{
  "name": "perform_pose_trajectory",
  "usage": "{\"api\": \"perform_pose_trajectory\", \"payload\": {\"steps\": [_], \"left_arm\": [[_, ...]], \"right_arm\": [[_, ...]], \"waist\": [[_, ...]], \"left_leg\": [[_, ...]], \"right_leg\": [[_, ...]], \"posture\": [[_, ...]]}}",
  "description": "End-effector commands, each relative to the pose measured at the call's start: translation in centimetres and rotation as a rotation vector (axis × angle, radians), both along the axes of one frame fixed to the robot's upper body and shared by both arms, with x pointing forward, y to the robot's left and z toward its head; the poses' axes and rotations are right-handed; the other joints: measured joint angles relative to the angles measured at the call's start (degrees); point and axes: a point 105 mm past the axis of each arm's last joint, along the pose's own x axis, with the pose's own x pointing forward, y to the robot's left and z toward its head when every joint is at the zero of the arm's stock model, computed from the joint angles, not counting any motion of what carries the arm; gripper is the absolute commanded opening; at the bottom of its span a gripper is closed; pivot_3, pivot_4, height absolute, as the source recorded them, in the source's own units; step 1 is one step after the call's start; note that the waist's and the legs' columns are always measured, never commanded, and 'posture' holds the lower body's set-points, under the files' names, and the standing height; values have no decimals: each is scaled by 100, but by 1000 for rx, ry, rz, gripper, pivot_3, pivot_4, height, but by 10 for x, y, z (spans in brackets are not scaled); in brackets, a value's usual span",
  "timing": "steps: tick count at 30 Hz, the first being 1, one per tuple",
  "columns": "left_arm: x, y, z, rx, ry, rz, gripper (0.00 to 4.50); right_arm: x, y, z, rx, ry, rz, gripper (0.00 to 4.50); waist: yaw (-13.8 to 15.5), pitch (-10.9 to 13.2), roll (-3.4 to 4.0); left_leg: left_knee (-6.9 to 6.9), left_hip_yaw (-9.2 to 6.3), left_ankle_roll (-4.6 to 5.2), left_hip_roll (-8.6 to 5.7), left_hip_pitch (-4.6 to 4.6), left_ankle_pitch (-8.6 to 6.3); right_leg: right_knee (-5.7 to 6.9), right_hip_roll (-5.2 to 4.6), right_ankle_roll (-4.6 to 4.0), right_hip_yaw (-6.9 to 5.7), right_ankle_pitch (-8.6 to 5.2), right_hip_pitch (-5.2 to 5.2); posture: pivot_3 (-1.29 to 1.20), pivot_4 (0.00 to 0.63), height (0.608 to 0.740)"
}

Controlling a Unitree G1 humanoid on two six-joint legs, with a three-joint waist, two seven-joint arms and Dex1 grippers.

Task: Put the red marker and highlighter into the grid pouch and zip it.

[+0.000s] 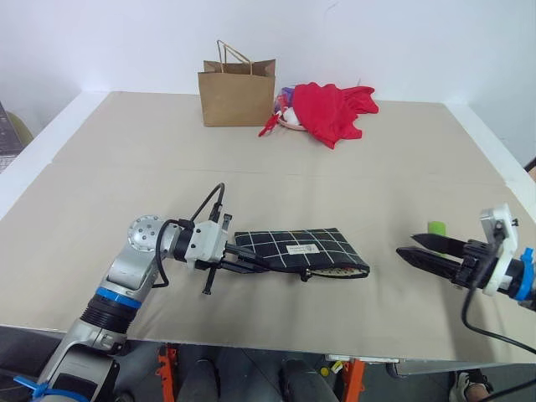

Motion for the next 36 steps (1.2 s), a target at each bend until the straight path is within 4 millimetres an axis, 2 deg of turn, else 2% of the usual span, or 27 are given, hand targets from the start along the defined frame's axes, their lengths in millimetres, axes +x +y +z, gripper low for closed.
{"api": "perform_pose_trajectory", "payload": {"steps": [1, 4, 12, 15, 18, 22, 24, 26, 29, 31, 32, 33, 34, 36], "left_arm": [[3, 2, 10, -13, -49, 3, 0], [3, 2, 10, -13, -51, 4, 0], [2, 0, 10, -12, -55, 0, 0], [2, -1, 10, -15, -56, 0, 0], [2, -1, 10, -17, -58, 2, 0], [3, -1, 10, -18, -59, 4, 0], [3, -1, 11, -17, -60, 5, 0], [4, -1, 11, -17, -61, 6, 0], [4, -1, 11, -18, -62, 7, 0], [5, -1, 11, -21, -61, 7, 0], [4, -1, 11, -19, -56, 2, 0], [4, -1, 11, -18, -53, -2, 0], [4, -1, 11, -17, -51, -4, 0], [4, -1, 11, -16, -50, -7, 0]], "right_arm": [[18, -35, 10, -165, -148, -294, 4451], [20, -42, -3, -211, -160, -440, 4451], [9, -32, -56, -172, 17, -589, 4451], [4, -30, -68, -137, 74, -656, 4451], [0, -31, -74, -139, 104, -701, 3800], [-3, -32, -76, -124, 130, -733, 1901], [-4, -32, -76, -125, 137, -734, 1150], [-3, -31, -75, -130, 135, -710, 1159], [3, -24, -69, -146, 102, -623, 1159], [14, -4, -43, -144, -27, -441, 1159], [14, 29, -8, -97, -135, -145, 1159], [5, 55, 16, -79, -205, 96, 1159], [-5, 70, 29, -67, -232, 254, 1159], [-20, 86, 45, -42, -229, 461, 1159]], "waist": [[-1, -3, 13], [-4, -4, 16], [-4, -7, 17], [-4, -10, 11], [-1, -17, 1], [1, -22, -9], [1, -22, -9], [1, -23, -10], [1, -23, -11], [-2, -22, -10], [-5, -21, -9], [-41, -13, 4], [-77, 17, 55], [-90, 20, 69]], "left_leg": [[-1, 1, 0, -2, -1, 0], [-9, -1, 0, -2, 1, 0], [-13, -1, 0, -2, 0, 0], [-11, -4, 0, -2, 4, 0], [-11, -6, -1, -2, 5, 1], [-10, -6, -1, -2, 5, 1], [-11, -6, -1, -2, 6, 1], [-11, -6, -1, -1, 6, 1], [-11, -6, -1, -1, 5, 1], [-11, -5, -1, -1, 5, 1], [-12, -5, -1, -1, 6, 1], [-12, -5, -1, -1, 6, 1], [-10, -4, -1, 0, 6, 1], [-11, 15, 0, -5, 9, 2]], "right_leg": [[0, -1, 0, 2, 0, -2], [1, 1, -1, 2, -1, -2], [1, -1, -5, 2, -3, 0], [1, 0, -5, 0, -3, 4], [1, 0, -5, 0, -2, 7], [1, 0, -5, 0, -2, 7], [1, 0, -6, 0, -3, 7], [1, 0, -6, 0, -3, 7], [1, 0, -6, 0, -3, 7], [1, 0, -6, 0, -4, 7], [1, 0, -6, 0, -3, 6], [1, 0, -6, 0, -3, 6], [2, 2, -6, 2, -3, 4], [1, -1, 7, 26, 2, 2]], "posture": [[0, 150, 740], [0, 150, 740], [0, 150, 740], [0, 150, 740], [0, 150, 740], [0, 150, 740], [0, 150, 740], [0, 150, 740], [0, 150, 740], [0, 150, 740], [0, 150, 740], [0, 150, 740], [0, 150, 740], [0, 150, 740]]}}
